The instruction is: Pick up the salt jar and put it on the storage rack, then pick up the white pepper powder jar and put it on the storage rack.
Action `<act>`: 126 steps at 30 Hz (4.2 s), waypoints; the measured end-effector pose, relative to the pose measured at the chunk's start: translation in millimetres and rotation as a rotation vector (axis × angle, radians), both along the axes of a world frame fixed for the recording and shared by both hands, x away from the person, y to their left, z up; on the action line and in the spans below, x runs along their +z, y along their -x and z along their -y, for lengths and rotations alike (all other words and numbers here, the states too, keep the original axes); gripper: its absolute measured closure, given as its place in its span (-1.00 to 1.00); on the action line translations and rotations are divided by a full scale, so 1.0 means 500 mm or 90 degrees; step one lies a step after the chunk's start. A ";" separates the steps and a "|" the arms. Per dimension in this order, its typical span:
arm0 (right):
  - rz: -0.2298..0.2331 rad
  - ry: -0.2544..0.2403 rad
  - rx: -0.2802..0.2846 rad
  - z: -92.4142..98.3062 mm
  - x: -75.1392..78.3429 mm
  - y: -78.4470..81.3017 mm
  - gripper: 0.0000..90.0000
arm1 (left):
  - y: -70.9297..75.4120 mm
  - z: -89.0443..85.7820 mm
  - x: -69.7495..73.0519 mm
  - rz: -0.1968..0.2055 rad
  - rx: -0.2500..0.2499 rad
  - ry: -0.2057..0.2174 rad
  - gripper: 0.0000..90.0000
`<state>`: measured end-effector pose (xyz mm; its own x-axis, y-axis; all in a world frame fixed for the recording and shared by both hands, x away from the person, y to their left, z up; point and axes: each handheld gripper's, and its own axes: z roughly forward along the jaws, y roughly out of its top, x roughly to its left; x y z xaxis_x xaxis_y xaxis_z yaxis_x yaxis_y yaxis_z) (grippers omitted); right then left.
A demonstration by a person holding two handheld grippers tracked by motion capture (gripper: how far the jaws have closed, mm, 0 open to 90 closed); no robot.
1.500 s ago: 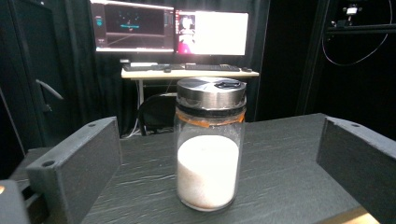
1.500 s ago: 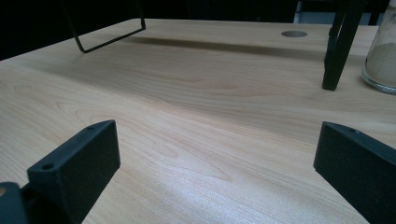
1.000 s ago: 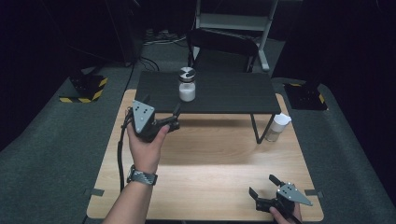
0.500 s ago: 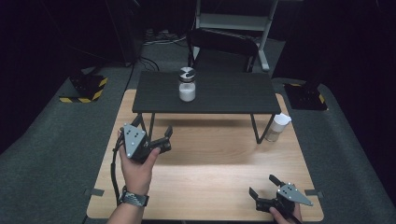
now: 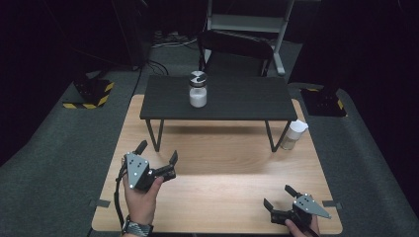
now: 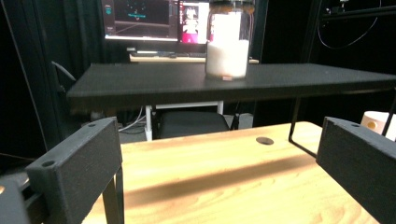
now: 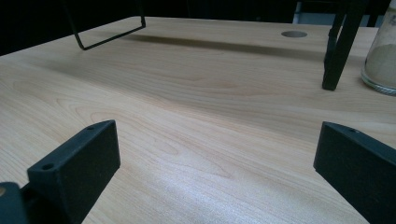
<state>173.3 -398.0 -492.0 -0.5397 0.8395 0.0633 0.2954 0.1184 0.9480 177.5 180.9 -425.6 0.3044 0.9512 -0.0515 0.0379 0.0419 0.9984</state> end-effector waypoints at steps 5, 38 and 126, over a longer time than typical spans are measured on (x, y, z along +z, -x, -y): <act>0.000 0.000 0.000 0.000 0.000 0.000 -0.99 | 0.015 -0.008 -0.032 -0.014 -0.005 0.000 -0.99; 0.003 0.010 -0.001 -0.003 0.002 0.007 -0.99 | 0.048 -0.043 -0.155 -0.179 -0.010 -0.018 -0.99; 0.053 0.018 -0.185 -0.023 0.152 -0.117 -0.99 | 0.032 -0.036 -0.138 -0.204 -0.053 -0.058 -0.99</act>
<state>231.6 -386.7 -416.0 -0.2796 0.9601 0.0031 0.2418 0.0673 0.9680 161.8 198.7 -494.6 0.3633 0.9288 -0.0733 0.3496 -0.0630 0.9348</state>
